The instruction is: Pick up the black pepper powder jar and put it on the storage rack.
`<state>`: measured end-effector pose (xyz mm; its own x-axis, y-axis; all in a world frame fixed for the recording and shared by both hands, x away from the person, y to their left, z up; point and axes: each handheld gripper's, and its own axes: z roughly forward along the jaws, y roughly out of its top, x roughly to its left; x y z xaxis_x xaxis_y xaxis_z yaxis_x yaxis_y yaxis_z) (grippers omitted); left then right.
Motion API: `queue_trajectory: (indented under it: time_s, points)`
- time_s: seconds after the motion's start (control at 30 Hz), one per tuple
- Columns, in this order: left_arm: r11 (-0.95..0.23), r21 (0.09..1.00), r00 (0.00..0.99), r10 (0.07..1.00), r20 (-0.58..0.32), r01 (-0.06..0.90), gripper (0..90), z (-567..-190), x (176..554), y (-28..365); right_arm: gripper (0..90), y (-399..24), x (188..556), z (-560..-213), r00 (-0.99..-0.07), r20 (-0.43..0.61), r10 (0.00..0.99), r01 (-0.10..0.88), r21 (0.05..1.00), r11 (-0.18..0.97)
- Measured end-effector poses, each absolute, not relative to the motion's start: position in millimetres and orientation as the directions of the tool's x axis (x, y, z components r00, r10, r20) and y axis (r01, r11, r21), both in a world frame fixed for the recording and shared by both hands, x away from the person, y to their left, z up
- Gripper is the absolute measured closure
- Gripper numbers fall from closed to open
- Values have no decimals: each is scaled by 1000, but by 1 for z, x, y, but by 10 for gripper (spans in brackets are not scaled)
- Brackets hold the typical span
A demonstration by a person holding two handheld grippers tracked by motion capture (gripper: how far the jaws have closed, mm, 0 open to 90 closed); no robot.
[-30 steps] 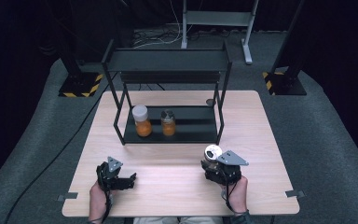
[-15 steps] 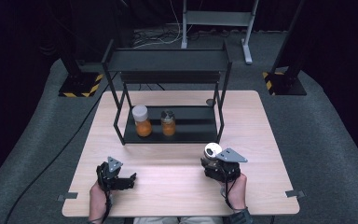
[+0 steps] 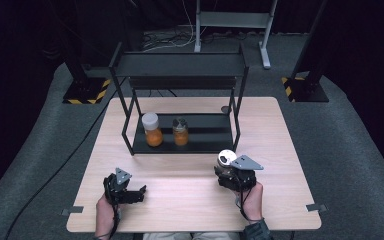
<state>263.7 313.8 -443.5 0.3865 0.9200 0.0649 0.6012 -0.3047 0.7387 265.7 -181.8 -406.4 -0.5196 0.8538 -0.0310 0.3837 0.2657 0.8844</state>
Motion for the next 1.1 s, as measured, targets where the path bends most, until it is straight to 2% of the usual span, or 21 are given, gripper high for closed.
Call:
queue_trajectory:
  time_s: [1.1]
  points:
    - [-304,739,387,920,64,601,11,-444,264,314,303,-172,288,-397,-520,-41,853,378,885,273]
